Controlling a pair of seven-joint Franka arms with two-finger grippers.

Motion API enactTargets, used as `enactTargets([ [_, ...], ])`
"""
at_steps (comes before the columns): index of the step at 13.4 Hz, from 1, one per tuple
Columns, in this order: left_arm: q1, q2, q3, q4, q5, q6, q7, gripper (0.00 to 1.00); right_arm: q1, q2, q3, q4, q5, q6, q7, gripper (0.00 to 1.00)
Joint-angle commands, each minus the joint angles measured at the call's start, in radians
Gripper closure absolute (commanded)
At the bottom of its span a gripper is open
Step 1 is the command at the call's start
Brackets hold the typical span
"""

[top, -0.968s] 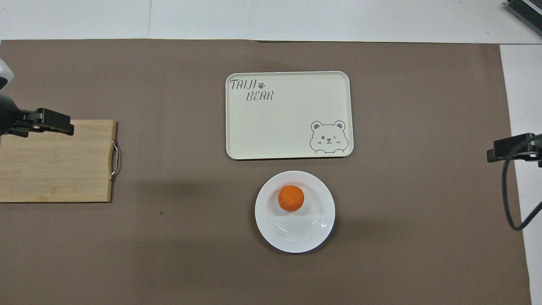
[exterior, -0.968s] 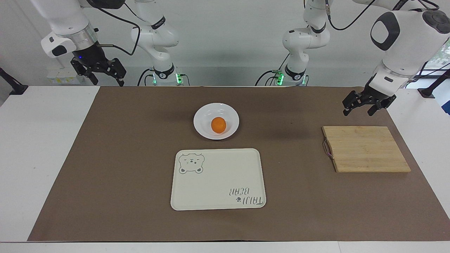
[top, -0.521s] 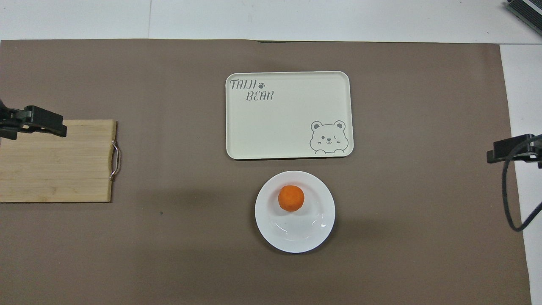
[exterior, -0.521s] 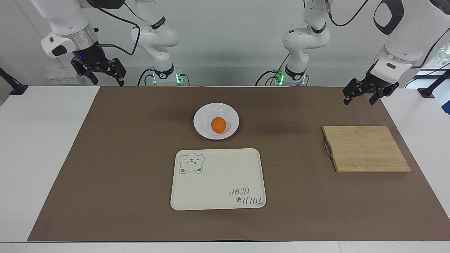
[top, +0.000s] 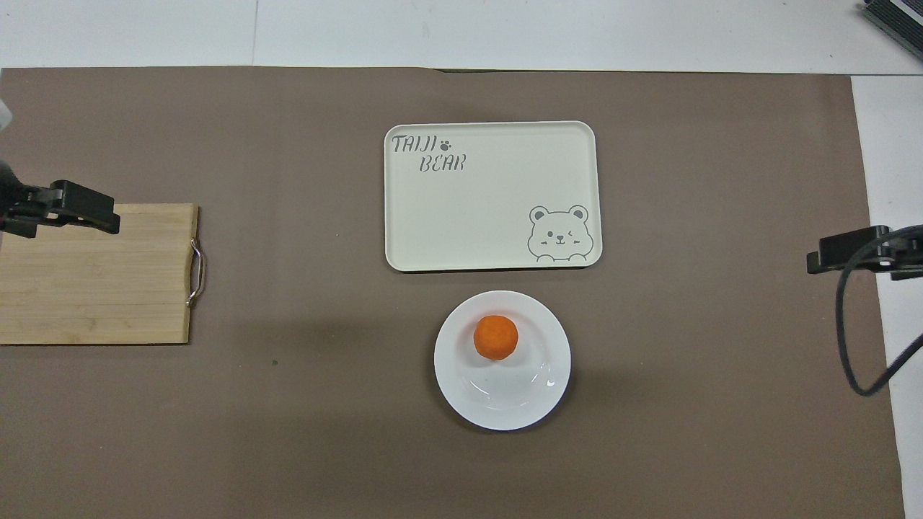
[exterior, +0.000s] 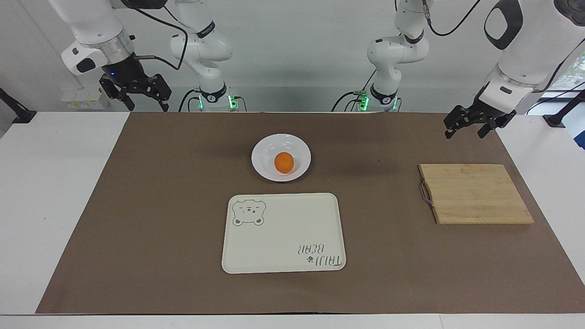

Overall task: Place orange and plate with both arms
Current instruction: 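Reach the right gripper toward the rim of the white plate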

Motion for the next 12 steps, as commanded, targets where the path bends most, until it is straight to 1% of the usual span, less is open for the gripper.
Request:
enactTargets([
  [1, -0.028, -0.022, 0.006, -0.025, 0.039, 0.028, -0.002, 0.0, -0.005, -0.007, 0.003, -0.088, 0.114, 0.069, 0.006, 0.0],
  [3, -0.028, -0.033, 0.006, -0.025, 0.041, 0.022, 0.0, 0.0, -0.018, -0.006, 0.003, -0.162, 0.243, 0.112, 0.006, 0.0],
  [5, -0.026, -0.034, 0.006, -0.028, 0.039, 0.031, 0.035, 0.0, -0.019, -0.003, 0.003, -0.231, 0.341, 0.148, -0.002, 0.0],
  [6, -0.025, -0.034, 0.006, -0.028, 0.039, 0.031, 0.035, 0.0, -0.015, -0.004, 0.003, -0.292, 0.393, 0.207, -0.009, 0.0],
  [8, -0.017, -0.033, 0.006, -0.023, 0.033, 0.028, 0.027, 0.0, -0.01, 0.003, 0.003, -0.418, 0.537, 0.315, -0.14, 0.0],
  [10, -0.011, -0.033, 0.008, -0.023, 0.032, 0.025, 0.026, 0.0, -0.019, 0.025, 0.003, -0.501, 0.63, 0.361, -0.326, 0.0],
  [12, -0.009, -0.033, 0.015, -0.023, 0.032, 0.025, 0.026, 0.0, -0.019, 0.037, 0.003, -0.57, 0.72, 0.393, -0.382, 0.0],
])
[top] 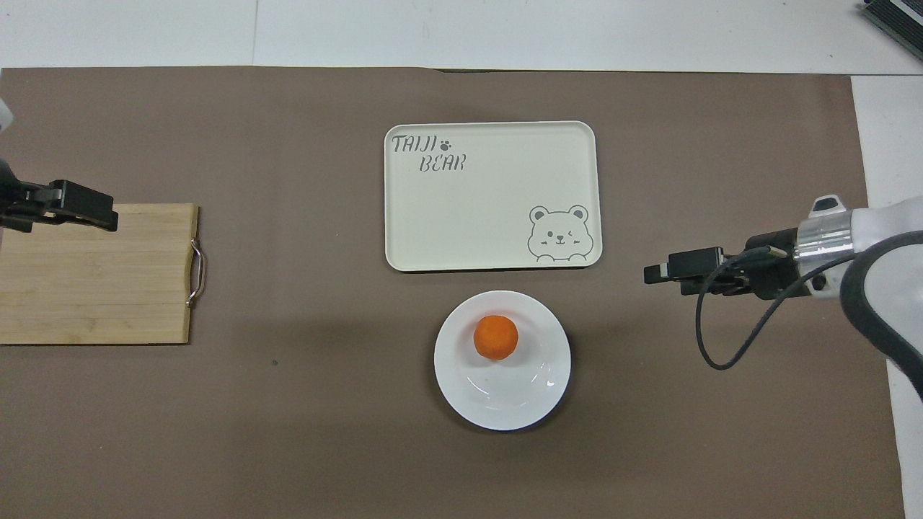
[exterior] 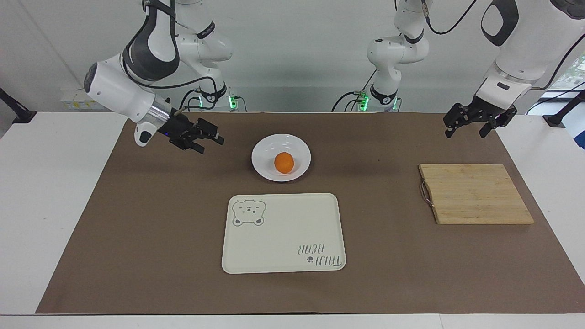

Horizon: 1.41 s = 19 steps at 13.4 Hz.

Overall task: Place orange and plate with both arms
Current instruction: 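Reach the right gripper toward the rim of the white plate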

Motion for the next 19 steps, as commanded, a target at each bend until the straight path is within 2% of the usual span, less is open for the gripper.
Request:
enactTargets([
  [1, 0.001, -0.022, 0.008, -0.023, 0.015, 0.014, 0.006, 0.0, -0.005, -0.002, 0.007, -0.124, 0.16, 0.074, -0.163, 0.0],
  [3, 0.0, -0.022, 0.008, -0.023, 0.015, 0.014, 0.006, 0.0, 0.0, 0.028, 0.007, -0.208, 0.261, 0.143, -0.295, 0.0],
  [7, 0.0, -0.022, 0.008, -0.023, 0.015, 0.014, 0.006, 0.0, 0.003, 0.12, 0.007, -0.293, 0.454, 0.157, -0.545, 0.0],
  [12, 0.0, -0.022, 0.008, -0.023, 0.015, 0.014, 0.006, 0.0, 0.109, 0.056, 0.007, -0.415, 0.597, 0.202, -0.607, 0.0],
  [15, 0.0, -0.022, 0.01, -0.023, 0.015, 0.012, 0.006, 0.0, 0.137, 0.088, 0.007, -0.44, 0.689, 0.222, -0.714, 0.0],
  [19, 0.0, -0.022, 0.008, -0.023, 0.015, 0.014, 0.006, 0.0, 0.17, 0.085, 0.007, -0.461, 0.706, 0.226, -0.713, 0.0],
])
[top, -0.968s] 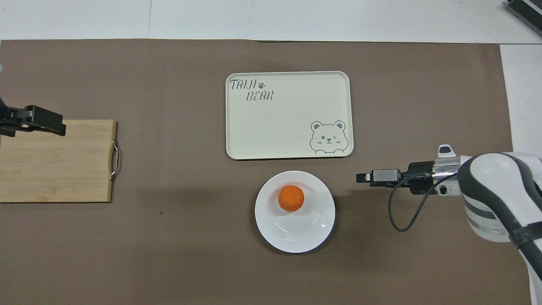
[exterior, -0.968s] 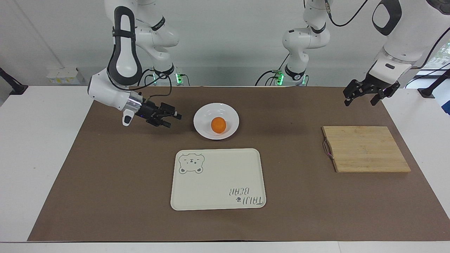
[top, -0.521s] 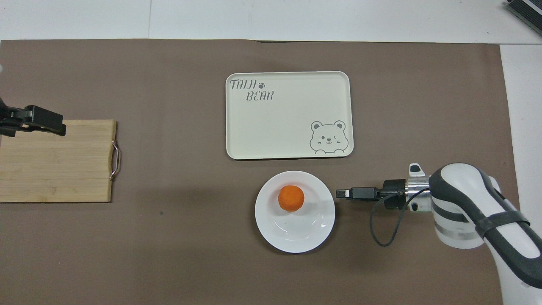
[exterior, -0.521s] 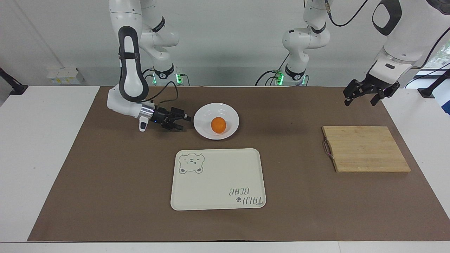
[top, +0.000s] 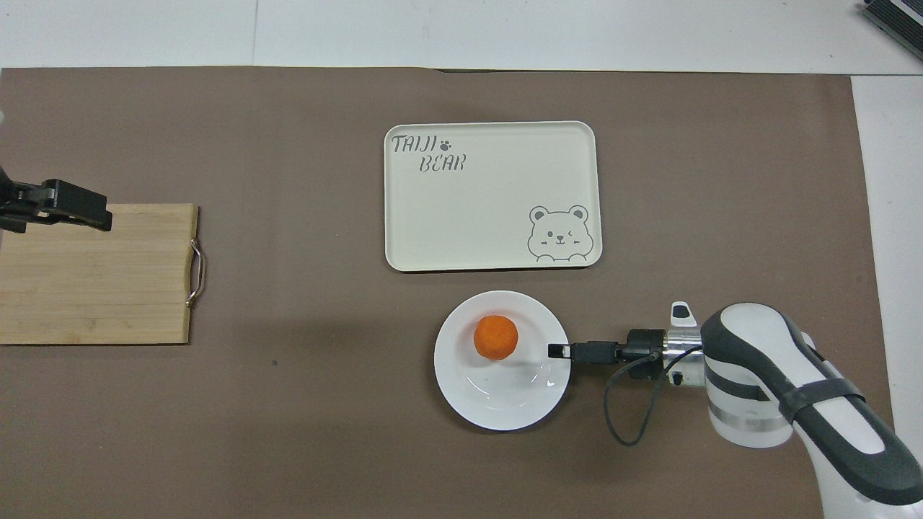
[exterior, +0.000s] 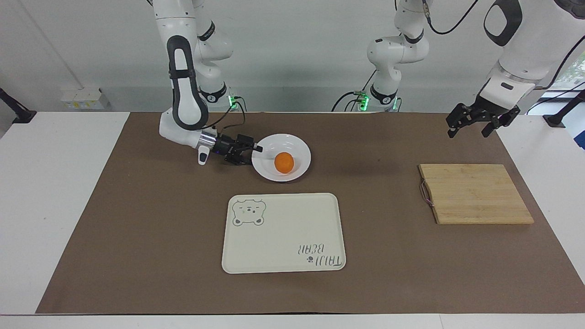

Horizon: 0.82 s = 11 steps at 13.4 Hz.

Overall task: Place orange and plate with both arms
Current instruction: 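Close the right gripper on the plate rim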

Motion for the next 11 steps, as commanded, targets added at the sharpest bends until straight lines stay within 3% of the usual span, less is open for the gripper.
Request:
enactTargets([
  [1, -0.001, -0.022, 0.002, -0.023, 0.015, 0.012, 0.006, 0.0, 0.013, -0.025, 0.002, -0.044, 0.049, 0.021, -0.024, 0.0],
  [2, -0.001, -0.022, 0.002, -0.023, 0.015, 0.012, 0.006, 0.0, 0.013, -0.035, 0.002, -0.055, 0.059, 0.016, -0.024, 0.06],
  [3, -0.001, -0.022, 0.002, -0.023, 0.015, 0.012, 0.006, 0.0, 0.014, -0.035, 0.004, -0.056, 0.059, 0.019, -0.017, 0.5],
  [4, -0.001, -0.022, 0.002, -0.023, 0.015, 0.013, 0.008, 0.0, 0.029, -0.035, 0.002, -0.056, 0.06, 0.022, 0.017, 0.87],
  [5, -0.001, -0.022, 0.002, -0.023, 0.015, 0.013, 0.006, 0.0, 0.035, -0.032, 0.002, -0.055, 0.063, 0.022, 0.04, 1.0],
  [11, -0.001, -0.022, 0.002, -0.023, 0.015, 0.012, 0.008, 0.0, 0.037, -0.015, 0.002, -0.024, 0.065, 0.021, 0.071, 1.0],
])
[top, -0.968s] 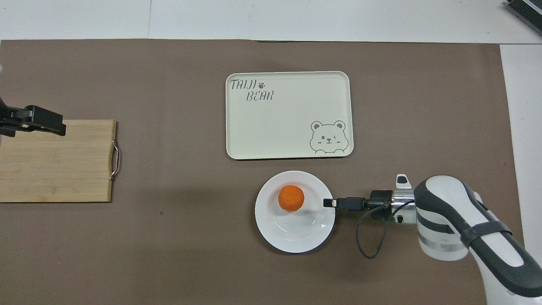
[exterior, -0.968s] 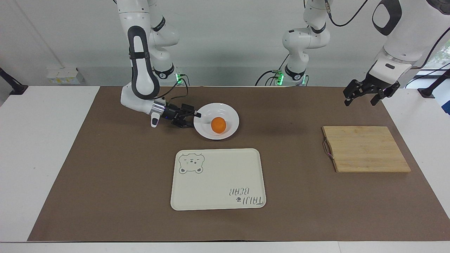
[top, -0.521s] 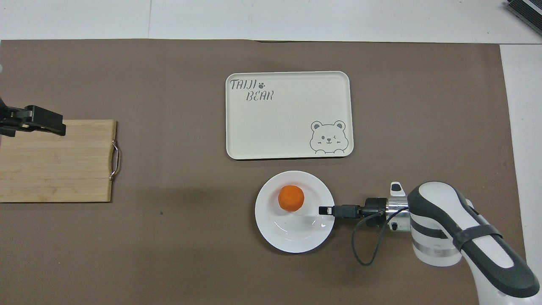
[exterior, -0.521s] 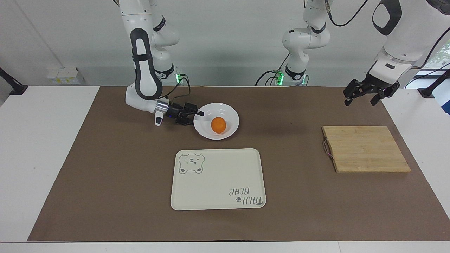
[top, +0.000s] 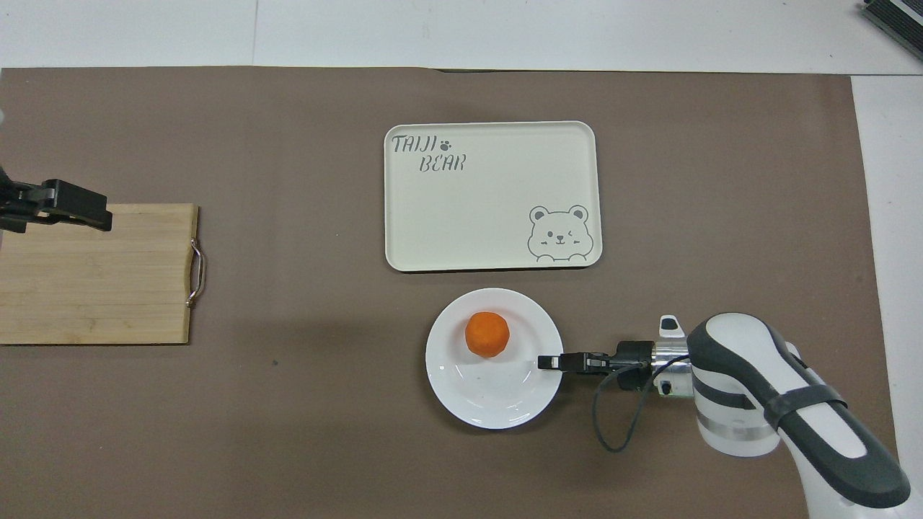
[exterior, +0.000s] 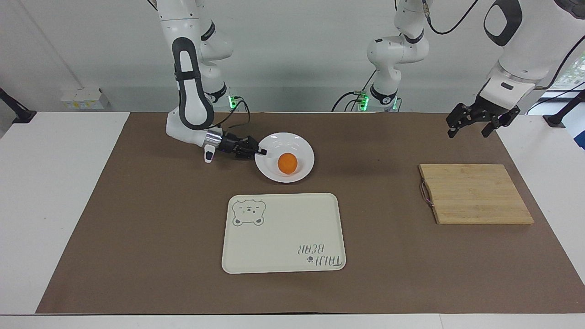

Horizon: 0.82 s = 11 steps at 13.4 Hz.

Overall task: Place orange and plate with both arms
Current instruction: 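Slide the plate with the right gripper onto the bear tray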

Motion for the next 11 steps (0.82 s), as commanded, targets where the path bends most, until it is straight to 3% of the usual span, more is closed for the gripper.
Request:
enactTargets([
  [1, -0.001, -0.022, 0.003, -0.023, 0.015, 0.013, 0.006, 0.0, 0.002, -0.007, 0.002, 0.016, 0.03, 0.009, 0.017, 1.0],
  [7, -0.001, -0.022, 0.003, -0.023, 0.015, 0.013, 0.006, 0.0, -0.02, 0.054, 0.001, 0.138, 0.027, -0.026, -0.008, 1.0],
  [11, -0.001, -0.022, 0.002, -0.022, 0.015, 0.013, 0.008, 0.0, -0.051, 0.166, -0.004, 0.347, -0.008, -0.031, 0.07, 1.0],
])
